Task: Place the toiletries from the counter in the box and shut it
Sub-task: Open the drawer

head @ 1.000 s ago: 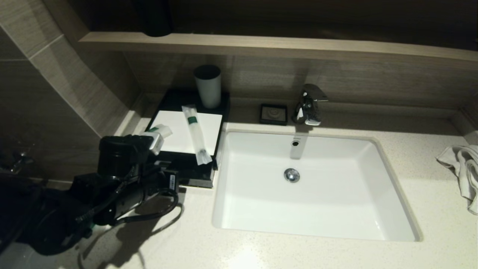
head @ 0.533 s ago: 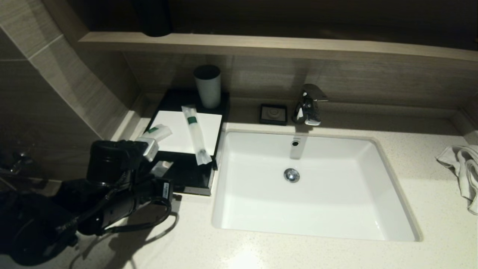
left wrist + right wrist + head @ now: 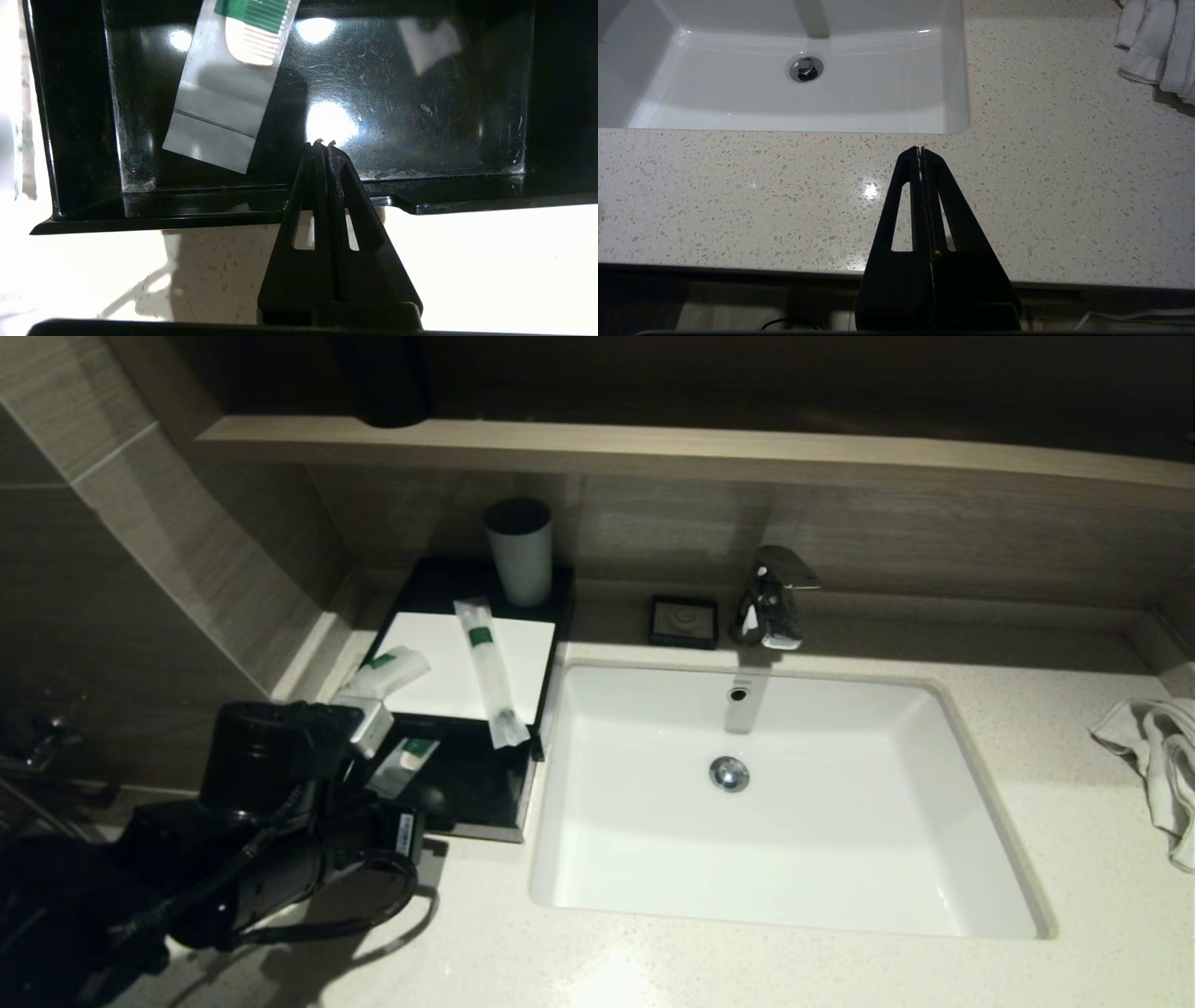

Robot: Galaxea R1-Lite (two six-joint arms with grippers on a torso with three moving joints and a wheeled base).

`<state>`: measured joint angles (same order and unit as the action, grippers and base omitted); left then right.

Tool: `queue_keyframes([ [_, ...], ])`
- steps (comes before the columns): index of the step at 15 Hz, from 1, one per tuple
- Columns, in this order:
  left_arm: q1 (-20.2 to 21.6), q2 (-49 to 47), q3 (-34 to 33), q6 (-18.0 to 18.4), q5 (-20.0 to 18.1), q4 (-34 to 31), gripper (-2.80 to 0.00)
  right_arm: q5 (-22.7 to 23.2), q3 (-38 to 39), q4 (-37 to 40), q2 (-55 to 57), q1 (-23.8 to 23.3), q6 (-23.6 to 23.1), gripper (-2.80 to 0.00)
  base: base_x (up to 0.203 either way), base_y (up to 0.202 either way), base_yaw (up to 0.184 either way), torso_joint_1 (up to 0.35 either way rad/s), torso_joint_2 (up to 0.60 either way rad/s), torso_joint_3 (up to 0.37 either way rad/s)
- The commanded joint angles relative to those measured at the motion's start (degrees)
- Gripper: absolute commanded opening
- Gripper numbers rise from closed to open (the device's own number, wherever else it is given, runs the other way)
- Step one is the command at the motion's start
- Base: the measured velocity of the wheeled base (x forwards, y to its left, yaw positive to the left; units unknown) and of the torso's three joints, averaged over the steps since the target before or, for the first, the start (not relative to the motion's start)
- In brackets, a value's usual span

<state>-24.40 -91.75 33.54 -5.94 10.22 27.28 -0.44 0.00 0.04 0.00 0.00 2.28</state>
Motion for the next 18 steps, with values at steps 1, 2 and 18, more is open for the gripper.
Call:
queue_keyframes([
  [1, -0.4, 0.8, -0.1, 0.0, 0.1, -0.9, -2.80, 0.0, 0.0, 0.0, 0.1, 0.0, 0.0, -2.80, 0.000, 0.000, 0.000, 0.000, 0.00, 0.000],
  [2, -0.4, 1.0, -0.1, 0.0, 0.1, -1.4, -2.80, 0.0, 0.0, 0.0, 0.1, 0.0, 0.0, -2.80, 0.000, 0.000, 0.000, 0.000, 0.00, 0.000],
  [18, -1.2, 4.6, -0.1, 0.3, 0.1, -12.1, -2.80, 0.0, 0.0, 0.0, 0.1, 0.0, 0.0, -2.80, 0.000, 0.000, 0.000, 0.000, 0.00, 0.000],
])
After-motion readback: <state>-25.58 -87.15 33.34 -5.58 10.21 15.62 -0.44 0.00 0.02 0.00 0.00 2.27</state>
